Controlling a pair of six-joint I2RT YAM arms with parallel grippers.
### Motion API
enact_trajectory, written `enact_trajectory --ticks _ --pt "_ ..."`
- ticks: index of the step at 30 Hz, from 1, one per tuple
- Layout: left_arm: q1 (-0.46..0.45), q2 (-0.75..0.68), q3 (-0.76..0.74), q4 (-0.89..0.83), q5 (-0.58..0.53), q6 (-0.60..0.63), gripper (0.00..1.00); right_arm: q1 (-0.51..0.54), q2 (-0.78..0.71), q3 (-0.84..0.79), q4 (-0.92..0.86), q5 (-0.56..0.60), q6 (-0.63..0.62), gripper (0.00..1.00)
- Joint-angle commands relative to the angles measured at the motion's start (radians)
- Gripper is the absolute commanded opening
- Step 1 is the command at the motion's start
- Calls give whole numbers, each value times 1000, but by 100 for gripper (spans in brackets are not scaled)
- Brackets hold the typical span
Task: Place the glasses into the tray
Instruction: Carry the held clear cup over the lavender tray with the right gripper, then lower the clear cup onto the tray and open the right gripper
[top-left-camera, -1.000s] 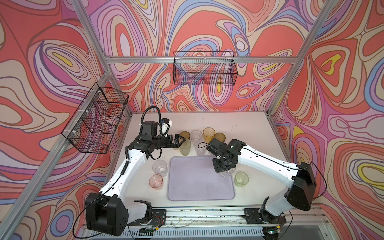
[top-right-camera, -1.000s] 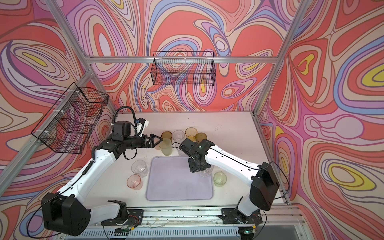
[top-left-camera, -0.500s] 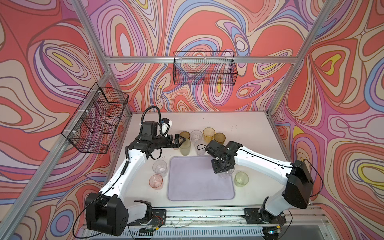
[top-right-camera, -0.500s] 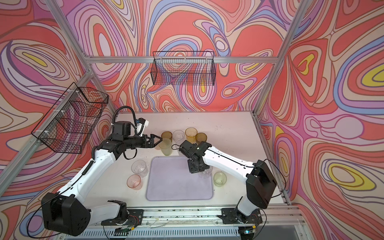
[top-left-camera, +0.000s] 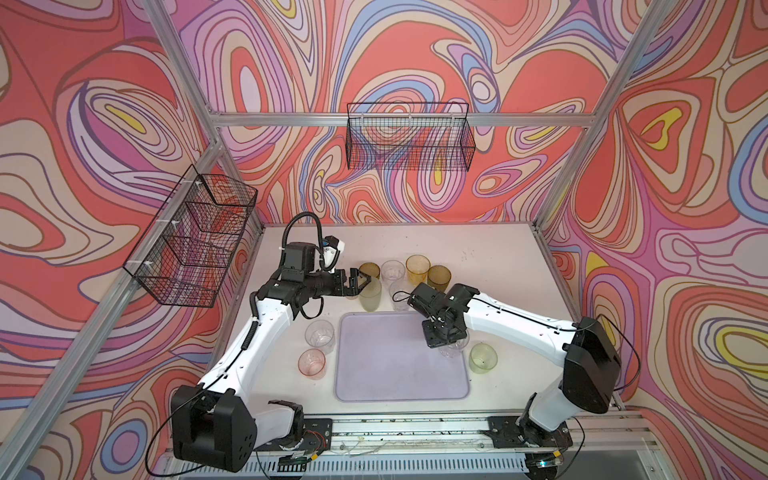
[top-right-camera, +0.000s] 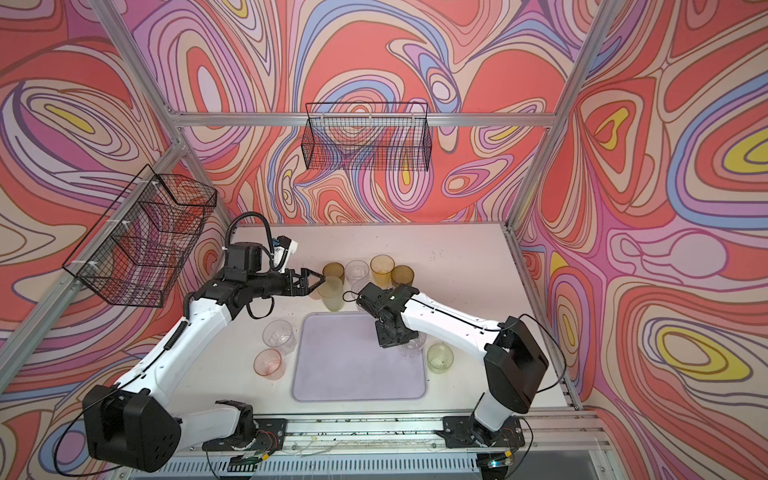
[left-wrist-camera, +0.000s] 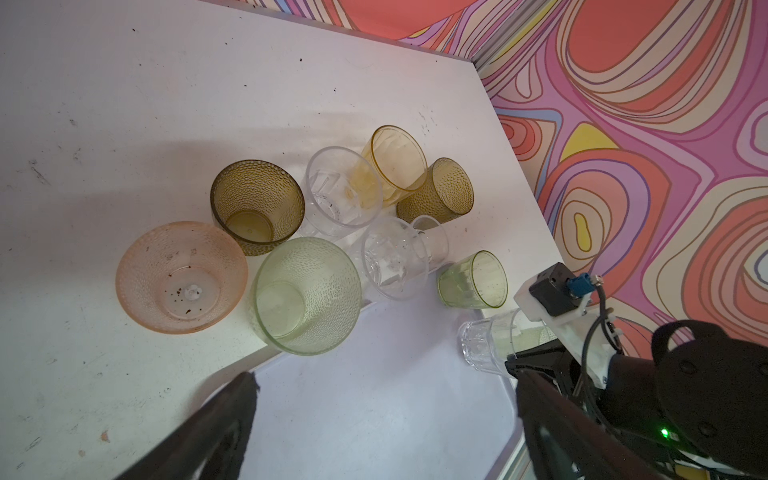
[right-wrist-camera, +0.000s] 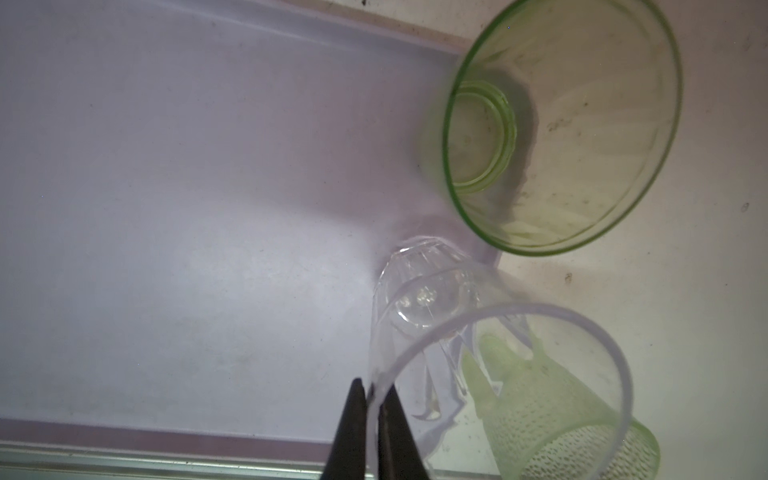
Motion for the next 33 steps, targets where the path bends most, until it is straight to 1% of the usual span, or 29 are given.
enact_trajectory --ticks 1,8,12,17,31,33 --pt "-6 5 7 12 3 10 100 6 14 -3 10 16 -6 0" --pt "-6 6 6 12 2 10 100 6 21 -5 12 14 -5 0" --pt "-7 8 7 13 2 10 100 7 21 -6 12 15 -5 5" --pt "-6 7 7 10 4 11 100 6 27 -1 12 17 -8 8" --pt "-9 8 6 12 4 8 100 6 7 50 -37 32 -10 34" --pt "-9 7 8 9 2 11 100 6 -1 64 -45 27 -7 36"
